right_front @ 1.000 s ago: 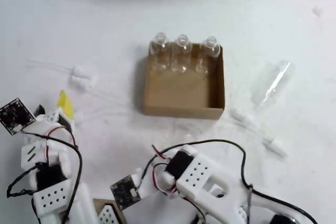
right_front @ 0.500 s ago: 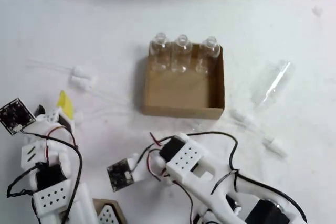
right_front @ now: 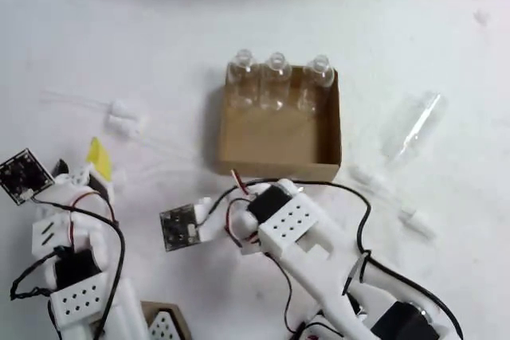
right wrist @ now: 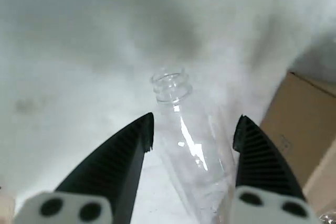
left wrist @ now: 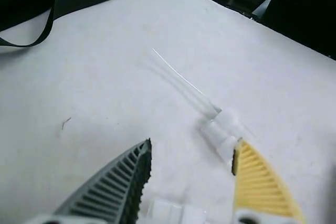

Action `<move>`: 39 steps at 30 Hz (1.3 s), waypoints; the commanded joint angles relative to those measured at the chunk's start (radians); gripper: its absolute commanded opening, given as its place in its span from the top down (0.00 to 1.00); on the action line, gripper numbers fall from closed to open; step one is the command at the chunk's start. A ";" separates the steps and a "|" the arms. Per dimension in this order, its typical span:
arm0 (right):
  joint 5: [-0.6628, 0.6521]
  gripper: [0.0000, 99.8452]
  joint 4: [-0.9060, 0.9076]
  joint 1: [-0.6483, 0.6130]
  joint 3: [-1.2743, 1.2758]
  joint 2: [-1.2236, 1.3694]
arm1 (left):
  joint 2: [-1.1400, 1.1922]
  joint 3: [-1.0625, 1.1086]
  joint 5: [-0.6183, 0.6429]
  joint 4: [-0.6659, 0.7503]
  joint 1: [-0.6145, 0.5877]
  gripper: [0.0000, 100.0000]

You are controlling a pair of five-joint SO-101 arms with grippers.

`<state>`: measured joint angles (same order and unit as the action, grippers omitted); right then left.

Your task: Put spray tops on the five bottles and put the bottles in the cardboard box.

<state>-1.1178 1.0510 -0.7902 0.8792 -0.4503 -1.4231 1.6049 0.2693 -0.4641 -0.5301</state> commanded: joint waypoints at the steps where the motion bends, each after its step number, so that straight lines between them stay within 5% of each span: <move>1: -0.026 0.78 0.074 -0.082 -0.037 -0.007 | -0.019 -0.009 -0.011 0.026 0.013 0.76; 10: -0.043 0.78 0.031 -0.101 -0.025 0.004 | -0.019 -0.009 -0.011 0.026 0.013 0.76; 17: -0.052 0.93 -0.051 -0.097 0.058 0.002 | -0.019 -0.009 -0.011 0.026 0.013 0.76; 39: -0.055 0.85 -0.084 -0.071 0.097 0.004 | -0.019 -0.009 -0.011 0.026 0.015 0.76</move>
<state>-1.1607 0.9943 -0.8638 0.9682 -0.4473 -1.4231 1.6049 0.2693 -0.4641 -0.5301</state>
